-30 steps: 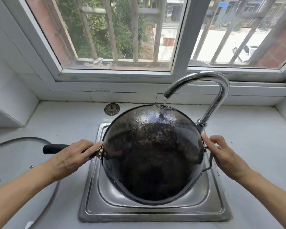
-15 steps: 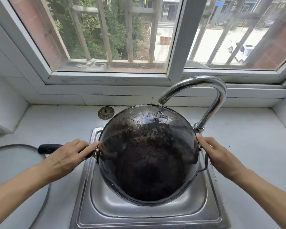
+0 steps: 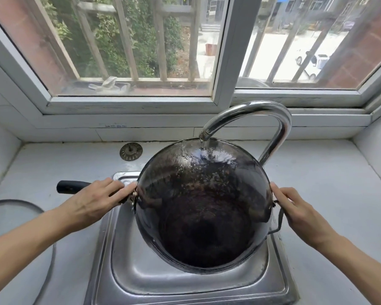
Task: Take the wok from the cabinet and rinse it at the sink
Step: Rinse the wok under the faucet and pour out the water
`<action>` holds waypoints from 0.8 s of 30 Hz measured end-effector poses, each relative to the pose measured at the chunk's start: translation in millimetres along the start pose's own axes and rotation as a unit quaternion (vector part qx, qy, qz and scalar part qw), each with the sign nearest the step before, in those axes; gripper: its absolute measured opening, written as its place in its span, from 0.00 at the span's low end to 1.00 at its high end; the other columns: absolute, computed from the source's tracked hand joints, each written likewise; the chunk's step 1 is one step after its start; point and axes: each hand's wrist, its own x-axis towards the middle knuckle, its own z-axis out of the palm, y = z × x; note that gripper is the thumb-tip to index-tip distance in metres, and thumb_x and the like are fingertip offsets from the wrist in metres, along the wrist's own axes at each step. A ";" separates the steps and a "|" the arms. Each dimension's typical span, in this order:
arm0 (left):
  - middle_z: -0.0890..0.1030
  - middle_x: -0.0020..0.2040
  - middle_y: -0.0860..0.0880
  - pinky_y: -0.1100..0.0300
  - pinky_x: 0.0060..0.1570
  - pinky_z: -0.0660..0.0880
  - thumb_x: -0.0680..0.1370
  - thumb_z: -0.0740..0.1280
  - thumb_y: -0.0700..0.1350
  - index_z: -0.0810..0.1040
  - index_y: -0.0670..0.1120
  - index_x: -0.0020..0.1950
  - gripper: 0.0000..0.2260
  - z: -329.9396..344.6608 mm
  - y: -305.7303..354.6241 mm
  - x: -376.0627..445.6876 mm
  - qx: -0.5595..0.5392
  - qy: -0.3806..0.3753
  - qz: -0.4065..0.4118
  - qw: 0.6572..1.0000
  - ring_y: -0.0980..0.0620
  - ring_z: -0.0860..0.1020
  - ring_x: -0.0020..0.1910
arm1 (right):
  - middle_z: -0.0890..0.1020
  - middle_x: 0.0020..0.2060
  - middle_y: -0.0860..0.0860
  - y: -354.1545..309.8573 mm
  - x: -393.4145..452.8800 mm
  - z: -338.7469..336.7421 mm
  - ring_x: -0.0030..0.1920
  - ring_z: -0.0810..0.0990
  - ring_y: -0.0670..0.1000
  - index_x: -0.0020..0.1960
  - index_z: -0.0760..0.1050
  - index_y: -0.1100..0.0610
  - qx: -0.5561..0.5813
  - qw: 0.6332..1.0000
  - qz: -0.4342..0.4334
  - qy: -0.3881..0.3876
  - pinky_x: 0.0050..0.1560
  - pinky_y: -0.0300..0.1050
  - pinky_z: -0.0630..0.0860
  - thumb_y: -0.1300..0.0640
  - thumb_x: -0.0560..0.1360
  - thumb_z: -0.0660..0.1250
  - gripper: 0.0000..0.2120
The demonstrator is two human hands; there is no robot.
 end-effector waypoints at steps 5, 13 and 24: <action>0.76 0.52 0.45 0.49 0.36 0.76 0.77 0.56 0.38 0.62 0.42 0.76 0.25 -2.4 -1.5 18.1 0.009 -0.002 0.018 1.000 0.43 0.75 0.43 | 0.72 0.53 0.56 2.9 -14.0 -8.9 0.41 0.77 0.59 0.78 0.56 0.57 -0.002 1.000 0.020 0.008 0.37 0.48 0.78 0.83 0.63 0.66 0.49; 0.74 0.57 0.45 0.49 0.43 0.76 0.70 0.69 0.31 0.57 0.44 0.78 0.40 2.5 -5.7 41.1 -0.011 -0.019 0.024 0.999 0.44 0.74 0.47 | 0.72 0.54 0.55 5.6 -39.7 -20.8 0.41 0.79 0.60 0.79 0.53 0.54 0.002 0.999 0.041 0.009 0.36 0.51 0.79 0.78 0.69 0.60 0.43; 0.74 0.55 0.44 0.51 0.44 0.75 0.78 0.63 0.38 0.56 0.45 0.79 0.31 0.5 -18.6 72.1 -0.006 -0.006 0.060 0.998 0.45 0.74 0.46 | 0.72 0.55 0.54 2.4 -55.8 -27.0 0.47 0.77 0.56 0.79 0.54 0.52 0.008 0.996 0.085 0.030 0.42 0.49 0.76 0.73 0.71 0.57 0.40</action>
